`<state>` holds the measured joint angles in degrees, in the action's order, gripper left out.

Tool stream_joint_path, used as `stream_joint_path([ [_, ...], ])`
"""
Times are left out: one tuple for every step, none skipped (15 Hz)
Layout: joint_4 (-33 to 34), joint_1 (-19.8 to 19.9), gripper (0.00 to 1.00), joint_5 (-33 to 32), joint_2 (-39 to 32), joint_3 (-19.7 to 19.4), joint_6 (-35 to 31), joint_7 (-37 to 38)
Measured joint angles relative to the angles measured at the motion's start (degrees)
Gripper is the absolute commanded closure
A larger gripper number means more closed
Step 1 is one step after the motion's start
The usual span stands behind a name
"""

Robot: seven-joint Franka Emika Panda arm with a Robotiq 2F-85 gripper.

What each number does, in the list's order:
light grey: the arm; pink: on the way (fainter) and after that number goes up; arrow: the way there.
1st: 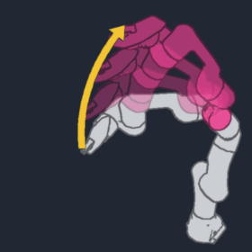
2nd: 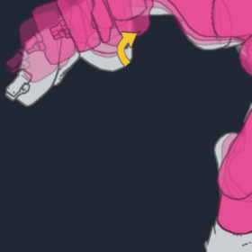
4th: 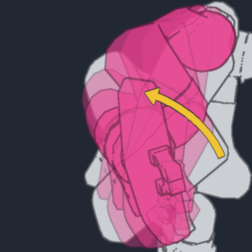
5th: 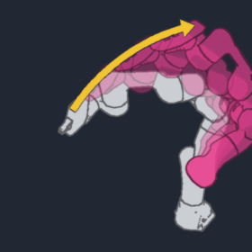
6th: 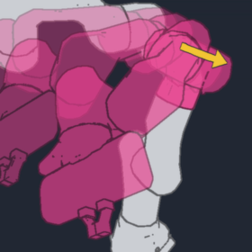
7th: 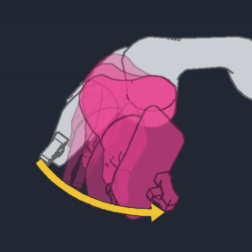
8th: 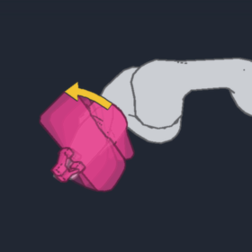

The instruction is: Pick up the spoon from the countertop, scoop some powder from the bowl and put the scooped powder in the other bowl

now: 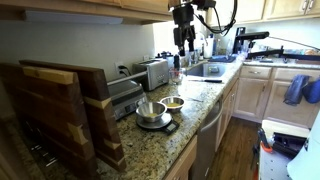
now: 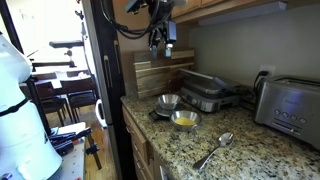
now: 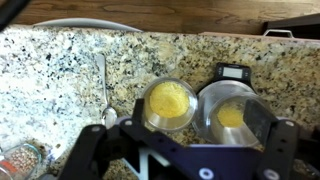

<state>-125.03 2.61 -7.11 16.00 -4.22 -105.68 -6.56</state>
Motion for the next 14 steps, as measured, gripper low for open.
stream_joint_path([
  [-0.12,0.59,0.00,-0.02,-1.31,-0.95,-1.20,-0.94],
  [-0.10,1.08,0.00,-0.02,-2.56,-1.62,-1.78,-1.56],
  [-0.03,1.44,0.00,-0.02,-3.56,-1.97,-1.97,-1.84],
  [0.09,1.51,0.00,-0.02,-4.15,-2.15,-2.03,-1.91],
  [0.20,1.49,0.00,-0.02,-4.41,-2.15,-2.03,-1.91],
  [0.29,1.45,0.00,-0.02,-4.43,-2.10,-2.03,-1.91],
  [0.43,1.43,0.00,-0.01,-4.42,-2.08,-2.03,-1.91],
  [0.53,1.43,0.00,-0.01,-4.42,-2.08,-2.03,-1.91],
  [0.55,1.43,0.00,-0.01,-4.42,-2.08,-2.03,-1.91],
  [0.55,1.43,0.00,0.00,-4.46,-2.07,-2.03,-1.91],
  [0.56,1.50,0.00,0.00,-4.63,-2.13,-2.03,-1.89],
  [0.55,1.73,0.00,0.00,-5.01,-2.30,-2.27,-1.89],
  [0.57,2.19,0.00,-0.01,-5.68,-2.60,-3.09,-1.89],
  [0.56,2.75,0.00,-0.05,-6.63,-3.11,-4.46,-2.13],
])
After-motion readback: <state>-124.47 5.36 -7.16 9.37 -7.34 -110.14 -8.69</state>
